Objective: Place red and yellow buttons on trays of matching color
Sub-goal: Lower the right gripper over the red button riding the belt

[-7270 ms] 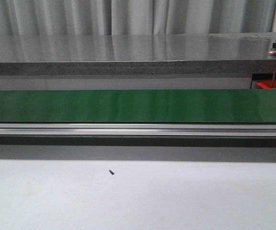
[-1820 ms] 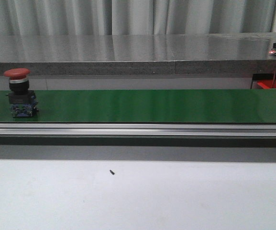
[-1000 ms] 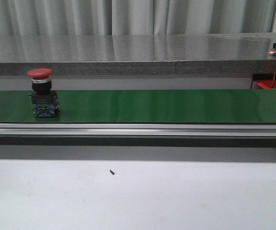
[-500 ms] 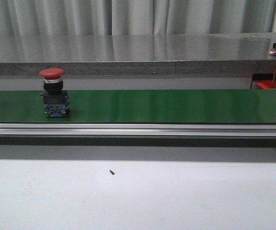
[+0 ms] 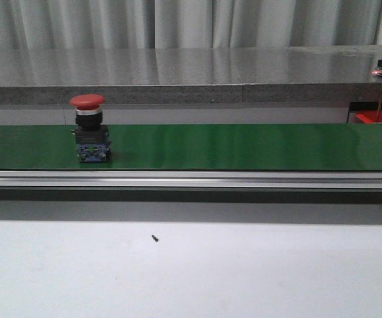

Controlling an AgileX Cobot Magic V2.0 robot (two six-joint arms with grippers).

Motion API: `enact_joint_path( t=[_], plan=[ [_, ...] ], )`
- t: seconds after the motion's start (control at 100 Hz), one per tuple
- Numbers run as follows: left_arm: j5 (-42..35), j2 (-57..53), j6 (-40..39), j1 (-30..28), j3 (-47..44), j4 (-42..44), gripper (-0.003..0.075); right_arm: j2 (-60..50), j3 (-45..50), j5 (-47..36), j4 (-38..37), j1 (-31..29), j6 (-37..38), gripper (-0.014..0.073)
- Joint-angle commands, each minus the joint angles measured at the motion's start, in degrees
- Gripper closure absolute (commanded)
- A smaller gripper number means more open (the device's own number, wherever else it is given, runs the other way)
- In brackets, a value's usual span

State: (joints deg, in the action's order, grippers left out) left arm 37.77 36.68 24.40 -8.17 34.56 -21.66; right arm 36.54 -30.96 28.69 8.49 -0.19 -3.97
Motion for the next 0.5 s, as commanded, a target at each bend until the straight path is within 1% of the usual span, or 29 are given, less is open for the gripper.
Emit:
enact_joint_path(
  t=[0.0,0.1,0.23,0.41,0.46,0.49],
  plan=[
    [-3.91,-0.63,-0.01,0.44,1.35,-1.17,0.074,-0.14,-2.15,-4.25,0.24,-0.07,-0.45,0.0717],
    [-3.91,-0.63,-0.01,0.44,1.35,-1.17,0.074,1.89,-4.95,-0.42,0.24,-0.07,-0.45,0.0717],
    [-3.91,-0.63,-0.01,0.44,1.35,-1.17,0.074,6.91,-11.23,4.12,0.24,0.63,-0.45,0.0715],
    [-3.91,-0.63,-0.01,0.44,1.35,-1.17,0.074,15.13,-20.38,9.6,0.18,5.38,-0.51,0.0711],
    [-3.91,-0.63,-0.01,0.44,1.35,-1.17,0.074,17.71,-22.74,11.15,0.18,6.67,-0.58,0.0693],
    [-3.91,-0.63,-0.01,0.44,1.35,-1.17,0.074,19.53,-24.03,12.0,0.18,7.41,-0.65,0.0663]
  ],
)
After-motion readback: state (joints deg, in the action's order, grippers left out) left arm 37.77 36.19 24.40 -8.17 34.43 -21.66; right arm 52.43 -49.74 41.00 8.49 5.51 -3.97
